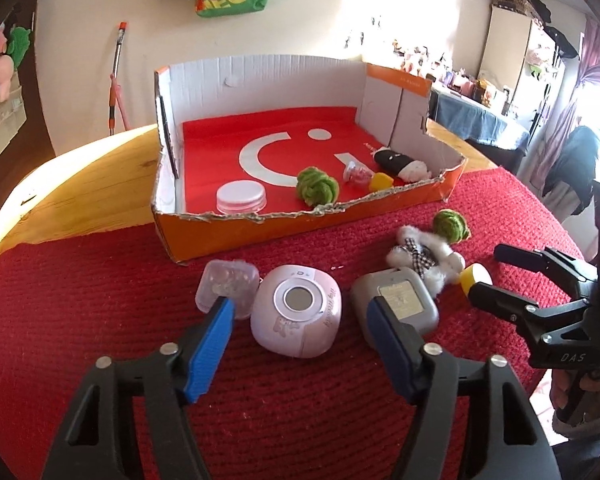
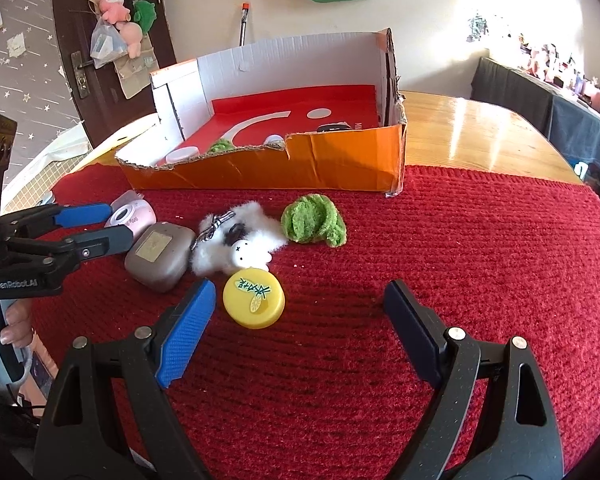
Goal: Organize objects
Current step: 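Grasp the pink-and-white round device with the left gripper while the right grasps the yellow lid, then carry the pink device with the left gripper into the box while the right carries the yellow lid in, then open both grippers to set the pink device and yellow lid on the box floor, then withdraw both grippers from the box toward the remaining items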
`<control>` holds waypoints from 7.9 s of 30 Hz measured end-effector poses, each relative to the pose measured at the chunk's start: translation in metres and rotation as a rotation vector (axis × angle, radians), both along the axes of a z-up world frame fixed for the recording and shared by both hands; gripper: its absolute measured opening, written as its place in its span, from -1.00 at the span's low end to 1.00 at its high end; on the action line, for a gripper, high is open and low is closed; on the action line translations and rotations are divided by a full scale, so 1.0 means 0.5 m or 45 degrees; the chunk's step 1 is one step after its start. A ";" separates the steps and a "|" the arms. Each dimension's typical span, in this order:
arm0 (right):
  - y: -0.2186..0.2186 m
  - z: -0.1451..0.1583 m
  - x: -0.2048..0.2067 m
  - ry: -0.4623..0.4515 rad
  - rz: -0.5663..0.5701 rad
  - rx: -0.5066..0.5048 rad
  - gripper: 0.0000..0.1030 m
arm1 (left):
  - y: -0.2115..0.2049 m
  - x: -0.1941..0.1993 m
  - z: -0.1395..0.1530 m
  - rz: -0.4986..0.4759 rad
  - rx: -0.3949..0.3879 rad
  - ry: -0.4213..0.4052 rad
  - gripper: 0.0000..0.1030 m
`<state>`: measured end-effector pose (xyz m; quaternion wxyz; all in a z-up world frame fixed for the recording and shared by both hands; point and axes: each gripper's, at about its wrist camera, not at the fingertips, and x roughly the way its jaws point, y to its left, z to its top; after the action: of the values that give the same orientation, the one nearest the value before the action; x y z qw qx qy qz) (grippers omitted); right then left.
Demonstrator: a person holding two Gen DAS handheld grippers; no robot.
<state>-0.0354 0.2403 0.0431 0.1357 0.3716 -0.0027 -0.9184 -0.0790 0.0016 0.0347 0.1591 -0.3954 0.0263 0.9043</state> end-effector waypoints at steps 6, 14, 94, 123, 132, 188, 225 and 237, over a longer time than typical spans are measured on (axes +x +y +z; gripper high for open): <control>-0.008 0.002 0.007 0.023 0.021 0.012 0.63 | -0.002 -0.009 -0.006 -0.037 0.017 -0.031 0.07; -0.013 0.002 0.005 0.021 0.042 -0.001 0.42 | 0.000 -0.012 -0.016 -0.061 -0.004 -0.038 0.02; -0.122 0.113 -0.373 -0.158 0.221 0.212 -0.43 | 0.054 -0.313 0.068 -0.133 -0.036 -0.144 -0.03; -0.121 0.048 -0.439 -0.436 0.237 0.265 -0.43 | 0.039 -0.355 0.004 -0.116 -0.117 -0.287 -0.03; -0.134 0.042 -0.429 -0.438 0.242 0.293 -0.43 | 0.034 -0.350 0.000 -0.112 -0.120 -0.291 -0.03; -0.129 0.044 -0.426 -0.434 0.229 0.311 -0.21 | 0.036 -0.354 0.013 -0.098 -0.103 -0.288 0.03; -0.060 0.252 -0.219 -0.039 0.124 0.255 0.38 | -0.029 -0.182 0.176 0.087 -0.009 0.044 0.50; -0.058 0.284 -0.115 0.141 0.102 0.129 0.64 | -0.031 -0.075 0.210 0.145 0.053 0.190 0.75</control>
<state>-0.0927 0.2113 0.1850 0.1533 0.3266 0.0662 -0.9303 -0.1166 -0.0137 0.1399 0.1133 -0.3244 -0.0032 0.9391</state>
